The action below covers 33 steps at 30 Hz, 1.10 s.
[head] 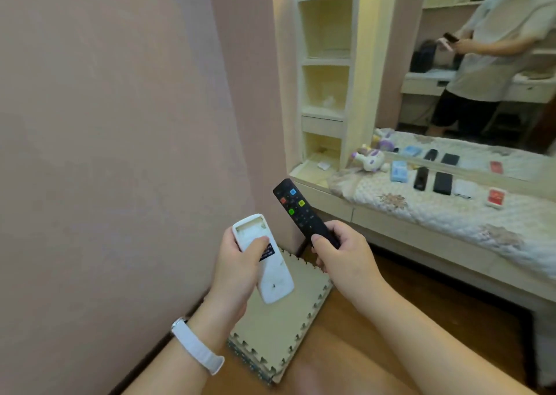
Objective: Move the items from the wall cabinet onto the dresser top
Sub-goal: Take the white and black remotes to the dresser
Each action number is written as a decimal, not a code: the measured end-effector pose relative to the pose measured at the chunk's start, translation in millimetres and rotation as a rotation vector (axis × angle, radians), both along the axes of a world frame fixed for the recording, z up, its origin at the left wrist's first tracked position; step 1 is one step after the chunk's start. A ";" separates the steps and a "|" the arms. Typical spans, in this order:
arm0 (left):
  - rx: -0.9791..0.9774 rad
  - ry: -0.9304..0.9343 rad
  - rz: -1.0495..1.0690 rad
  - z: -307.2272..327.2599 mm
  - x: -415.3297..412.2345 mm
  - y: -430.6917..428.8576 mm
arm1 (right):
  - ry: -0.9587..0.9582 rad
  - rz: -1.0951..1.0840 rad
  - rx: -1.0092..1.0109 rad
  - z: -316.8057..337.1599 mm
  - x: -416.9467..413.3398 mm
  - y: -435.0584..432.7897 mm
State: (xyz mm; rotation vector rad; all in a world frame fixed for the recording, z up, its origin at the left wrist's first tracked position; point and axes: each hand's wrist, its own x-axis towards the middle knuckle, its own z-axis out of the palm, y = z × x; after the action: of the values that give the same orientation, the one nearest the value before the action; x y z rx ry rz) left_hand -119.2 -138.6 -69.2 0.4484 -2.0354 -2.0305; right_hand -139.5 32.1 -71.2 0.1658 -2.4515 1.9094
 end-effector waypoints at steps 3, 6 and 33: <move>0.029 -0.027 -0.096 -11.6 -36.0 24.6 | -0.024 -0.123 0.027 -9.2 -14.6 25.1; 0.078 -0.054 -0.185 -21.8 -77.4 47.6 | -0.055 -0.219 0.061 -17.6 -35.9 46.9; 0.172 -0.252 -0.800 -73.9 -332.7 276.9 | -0.209 -0.910 0.038 -70.8 -169.2 233.1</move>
State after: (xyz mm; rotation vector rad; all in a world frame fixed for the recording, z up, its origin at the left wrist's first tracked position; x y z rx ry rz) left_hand -451.9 138.3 -143.1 -0.1368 -2.4632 -2.7185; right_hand -308.7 265.2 -142.0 -1.0039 -2.0648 1.4856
